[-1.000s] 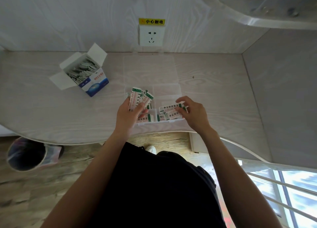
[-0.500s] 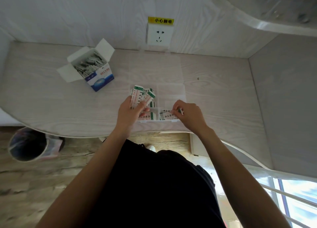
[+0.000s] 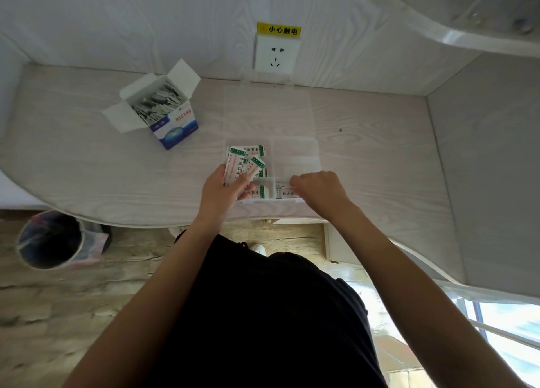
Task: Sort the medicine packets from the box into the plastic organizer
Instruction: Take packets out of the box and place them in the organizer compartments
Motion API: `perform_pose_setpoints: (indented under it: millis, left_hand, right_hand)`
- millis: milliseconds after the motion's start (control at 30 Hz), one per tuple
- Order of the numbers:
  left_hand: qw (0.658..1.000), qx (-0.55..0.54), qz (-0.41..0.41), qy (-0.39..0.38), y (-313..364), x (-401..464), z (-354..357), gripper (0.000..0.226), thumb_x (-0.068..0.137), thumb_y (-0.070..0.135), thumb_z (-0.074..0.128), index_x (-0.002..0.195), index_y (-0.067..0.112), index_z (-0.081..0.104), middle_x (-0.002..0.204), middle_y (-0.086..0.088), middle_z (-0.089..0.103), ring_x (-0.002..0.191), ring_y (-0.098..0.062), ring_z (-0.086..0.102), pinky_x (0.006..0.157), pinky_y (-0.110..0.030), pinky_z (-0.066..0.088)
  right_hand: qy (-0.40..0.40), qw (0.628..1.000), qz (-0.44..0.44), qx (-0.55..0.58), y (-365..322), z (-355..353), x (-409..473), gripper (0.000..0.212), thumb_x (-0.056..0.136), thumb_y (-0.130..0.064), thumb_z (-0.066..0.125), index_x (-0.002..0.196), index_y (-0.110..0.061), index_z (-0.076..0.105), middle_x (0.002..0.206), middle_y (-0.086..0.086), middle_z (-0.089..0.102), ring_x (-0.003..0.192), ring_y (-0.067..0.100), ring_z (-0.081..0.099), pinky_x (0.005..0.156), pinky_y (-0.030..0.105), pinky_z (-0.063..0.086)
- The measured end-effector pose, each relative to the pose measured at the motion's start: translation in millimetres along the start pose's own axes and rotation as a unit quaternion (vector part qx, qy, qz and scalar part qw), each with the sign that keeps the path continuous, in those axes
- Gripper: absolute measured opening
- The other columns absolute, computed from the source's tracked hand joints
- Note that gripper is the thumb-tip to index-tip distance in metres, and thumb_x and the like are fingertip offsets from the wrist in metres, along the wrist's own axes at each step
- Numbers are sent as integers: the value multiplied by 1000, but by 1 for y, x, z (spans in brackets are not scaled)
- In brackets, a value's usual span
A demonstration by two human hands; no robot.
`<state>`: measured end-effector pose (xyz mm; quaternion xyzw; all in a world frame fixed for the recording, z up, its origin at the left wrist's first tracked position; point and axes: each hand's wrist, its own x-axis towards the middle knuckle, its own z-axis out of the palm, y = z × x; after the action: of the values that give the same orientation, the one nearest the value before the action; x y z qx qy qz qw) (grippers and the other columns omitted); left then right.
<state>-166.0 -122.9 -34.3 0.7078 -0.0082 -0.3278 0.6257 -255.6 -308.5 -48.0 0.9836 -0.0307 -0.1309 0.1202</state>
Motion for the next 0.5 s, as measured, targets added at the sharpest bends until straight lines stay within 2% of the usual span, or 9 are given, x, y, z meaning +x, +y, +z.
perform_pose_setpoints:
  millis: [100, 200, 300, 400, 500]
  left_hand:
    - [1000, -5, 4, 1, -2, -1, 0, 20, 88, 11, 61, 107, 6, 56, 87, -3, 67, 63, -3, 66, 57, -17, 53]
    - [1000, -8, -2, 0, -4, -1, 0, 20, 88, 11, 61, 107, 8, 56, 88, -2, 67, 65, -5, 67, 61, -19, 56]
    - [1000, -2, 0, -1, -5, -2, 0, 22, 88, 13, 62, 109, 8, 56, 89, -2, 68, 68, -7, 67, 62, -19, 56]
    - [1000, 5, 4, -2, -6, -2, -2, 24, 88, 14, 62, 109, 7, 56, 90, -3, 68, 68, -7, 68, 61, -19, 56]
    - [1000, -3, 2, -8, -5, -4, -2, 19, 88, 14, 62, 106, 10, 56, 88, -3, 68, 67, -6, 67, 61, -19, 56]
  right_hand:
    - [-9, 1000, -15, -7, -1, 1, 1, 33, 48, -24, 90, 63, -26, 61, 40, -10, 46, 32, 11, 24, 42, 15, 10]
    - [-16, 999, -32, -3, -4, 0, 3, 34, 49, -25, 90, 63, -27, 60, 41, -10, 47, 30, 10, 36, 44, 15, 3]
    - [-7, 1000, -23, -10, -7, -6, 4, 36, 44, -23, 91, 60, -26, 59, 39, -8, 45, 29, 11, 28, 45, 16, -3]
    - [5, 999, -33, -3, -9, -2, 3, 37, 42, -18, 91, 62, -24, 61, 39, -9, 46, 27, 10, 36, 42, 15, 8]
    - [25, 998, -33, 44, -13, 0, 4, 34, 50, -16, 89, 73, -24, 66, 45, -9, 54, 32, 11, 46, 41, 15, 18]
